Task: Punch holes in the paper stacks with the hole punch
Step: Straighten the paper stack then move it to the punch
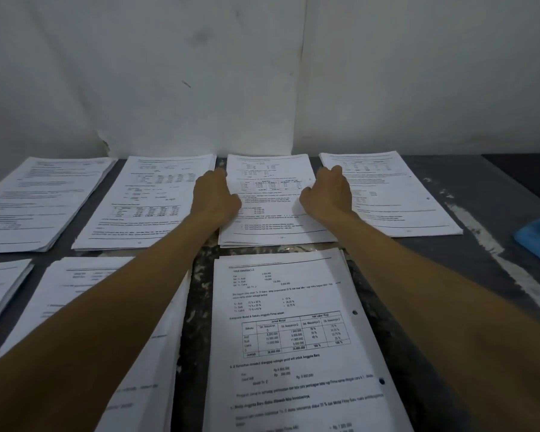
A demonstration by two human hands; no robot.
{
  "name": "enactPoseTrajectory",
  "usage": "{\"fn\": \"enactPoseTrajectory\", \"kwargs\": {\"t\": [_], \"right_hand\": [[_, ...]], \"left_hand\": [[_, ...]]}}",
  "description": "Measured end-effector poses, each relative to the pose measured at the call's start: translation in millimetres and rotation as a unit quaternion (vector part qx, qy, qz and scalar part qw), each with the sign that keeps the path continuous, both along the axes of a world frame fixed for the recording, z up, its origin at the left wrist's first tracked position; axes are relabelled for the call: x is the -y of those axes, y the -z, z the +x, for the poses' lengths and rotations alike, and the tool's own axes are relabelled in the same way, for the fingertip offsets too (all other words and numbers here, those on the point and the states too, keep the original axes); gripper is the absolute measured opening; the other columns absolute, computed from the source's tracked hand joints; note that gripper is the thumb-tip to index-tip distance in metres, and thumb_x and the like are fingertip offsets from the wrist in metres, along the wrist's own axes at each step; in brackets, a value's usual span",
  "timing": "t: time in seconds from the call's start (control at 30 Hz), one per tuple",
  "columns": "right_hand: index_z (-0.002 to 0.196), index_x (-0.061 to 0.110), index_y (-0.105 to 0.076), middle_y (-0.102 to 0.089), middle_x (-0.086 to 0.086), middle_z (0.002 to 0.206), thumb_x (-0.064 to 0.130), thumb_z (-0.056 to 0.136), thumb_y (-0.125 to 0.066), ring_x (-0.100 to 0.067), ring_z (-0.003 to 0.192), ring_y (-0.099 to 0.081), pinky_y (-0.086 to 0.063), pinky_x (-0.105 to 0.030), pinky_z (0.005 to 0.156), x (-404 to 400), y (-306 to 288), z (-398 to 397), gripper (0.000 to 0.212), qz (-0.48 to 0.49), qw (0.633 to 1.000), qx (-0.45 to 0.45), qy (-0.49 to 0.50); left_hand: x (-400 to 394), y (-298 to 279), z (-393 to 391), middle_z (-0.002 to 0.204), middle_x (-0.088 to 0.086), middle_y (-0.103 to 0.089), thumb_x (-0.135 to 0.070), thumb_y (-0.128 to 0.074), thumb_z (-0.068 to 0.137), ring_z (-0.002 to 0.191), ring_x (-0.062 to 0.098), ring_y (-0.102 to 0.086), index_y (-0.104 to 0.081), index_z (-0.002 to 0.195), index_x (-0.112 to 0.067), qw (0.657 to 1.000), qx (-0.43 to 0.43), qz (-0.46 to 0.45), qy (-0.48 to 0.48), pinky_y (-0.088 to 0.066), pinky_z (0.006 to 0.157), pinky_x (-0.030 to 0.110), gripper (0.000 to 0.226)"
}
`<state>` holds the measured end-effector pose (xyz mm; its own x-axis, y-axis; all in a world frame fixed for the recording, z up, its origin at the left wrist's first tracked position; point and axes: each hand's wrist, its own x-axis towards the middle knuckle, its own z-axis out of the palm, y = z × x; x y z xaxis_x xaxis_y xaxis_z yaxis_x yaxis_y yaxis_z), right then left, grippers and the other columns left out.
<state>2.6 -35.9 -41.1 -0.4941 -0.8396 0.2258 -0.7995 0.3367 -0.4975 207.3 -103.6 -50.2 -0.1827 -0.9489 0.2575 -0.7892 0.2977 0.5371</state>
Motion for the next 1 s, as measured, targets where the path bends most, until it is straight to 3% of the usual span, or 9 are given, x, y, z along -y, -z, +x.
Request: {"fn": "enactPoseTrajectory", "kwargs": {"t": [0.13,0.33,0.47,0.6,0.67,0.8,0.9,1.0], "right_hand": [[0.098,0.008,-0.055,-0.050,-0.016,0.124,0.017,0.091,-0.060,-0.029,0.101,-0.057,-0.043,-0.030,0.073,-8.4,-12.5,23.1,0.013,-0.025,0.999,-0.004,-0.045],[0.099,0.009,-0.058,-0.051,-0.008,0.110,0.017,0.089,-0.059,-0.019,0.087,-0.050,-0.028,-0.024,0.054,-35.3,-26.8,70.1,0.013,-0.041,0.995,0.012,-0.095],[0.094,0.013,-0.056,-0.053,-0.005,0.104,0.016,0.087,-0.060,-0.018,0.086,-0.051,-0.033,-0.025,0.061,-59.7,-27.8,100.9,0.009,-0.045,0.992,0.028,-0.115],[0.101,0.007,-0.063,-0.061,-0.005,0.099,0.017,0.087,-0.062,-0.012,0.073,-0.047,-0.046,-0.029,0.061,-87.0,-24.5,136.0,0.017,-0.055,0.989,0.040,-0.130],[0.098,0.006,-0.063,-0.058,-0.001,0.088,0.018,0.090,-0.061,-0.008,0.066,-0.046,-0.048,-0.030,0.062,-101.9,-22.1,155.8,0.015,-0.059,0.986,0.051,-0.145],[0.079,0.006,-0.058,-0.053,0.000,0.068,0.010,0.087,-0.055,-0.017,0.061,-0.052,-0.033,-0.023,0.045,-126.6,-13.2,194.6,0.010,-0.050,0.976,0.061,-0.204],[0.096,0.001,-0.057,-0.060,-0.010,0.088,0.015,0.088,-0.055,-0.022,0.076,-0.056,-0.040,-0.028,0.056,-138.3,-5.5,217.7,0.016,-0.009,0.970,0.050,-0.239],[0.090,0.009,-0.048,-0.058,-0.016,0.109,0.020,0.089,-0.058,-0.030,0.100,-0.058,-0.031,-0.026,0.051,-143.1,2.7,234.2,0.015,0.023,0.966,0.019,-0.258]], "left_hand": [[-15.0,-12.0,8.2,0.109,0.011,-0.062,-0.016,-0.069,0.086,0.095,0.020,-0.056,-0.061,0.111,-0.004,1.000,0.005,-0.016,0.001,-0.036,0.073,0.028,0.028],[-54.0,-34.4,37.1,0.114,0.009,-0.064,-0.018,-0.068,0.089,0.090,0.014,-0.051,-0.064,0.113,-0.006,0.999,-0.011,-0.040,-0.008,-0.035,0.075,0.026,0.026],[-89.1,-46.6,70.0,0.120,0.007,-0.065,-0.022,-0.069,0.091,0.106,0.021,-0.059,-0.065,0.116,-0.011,0.998,-0.002,-0.058,-0.009,-0.039,0.086,0.026,0.028],[-121.0,-53.3,112.9,0.114,0.006,-0.068,-0.022,-0.070,0.091,0.093,0.014,-0.057,-0.068,0.111,-0.011,0.998,0.016,-0.054,-0.030,-0.042,0.084,0.026,0.023],[-136.4,-51.2,137.6,0.113,0.005,-0.067,-0.022,-0.069,0.090,0.096,0.017,-0.058,-0.067,0.110,-0.011,0.998,0.021,-0.042,-0.040,-0.044,0.083,0.028,0.023],[-164.7,-33.8,184.9,0.114,0.007,-0.066,-0.019,-0.066,0.091,0.101,0.022,-0.060,-0.066,0.113,-0.009,0.998,0.027,-0.017,-0.058,-0.042,0.079,0.029,0.024],[-181.7,-16.0,216.0,0.113,0.012,-0.065,-0.019,-0.064,0.093,0.100,0.024,-0.059,-0.063,0.117,-0.004,0.996,0.024,-0.012,-0.085,-0.036,0.076,0.025,0.028],[-191.0,0.3,238.6,0.123,0.017,-0.061,-0.025,-0.065,0.094,0.118,0.033,-0.053,-0.057,0.124,-0.001,0.994,0.046,0.015,-0.102,-0.041,0.089,0.030,0.040]]}}
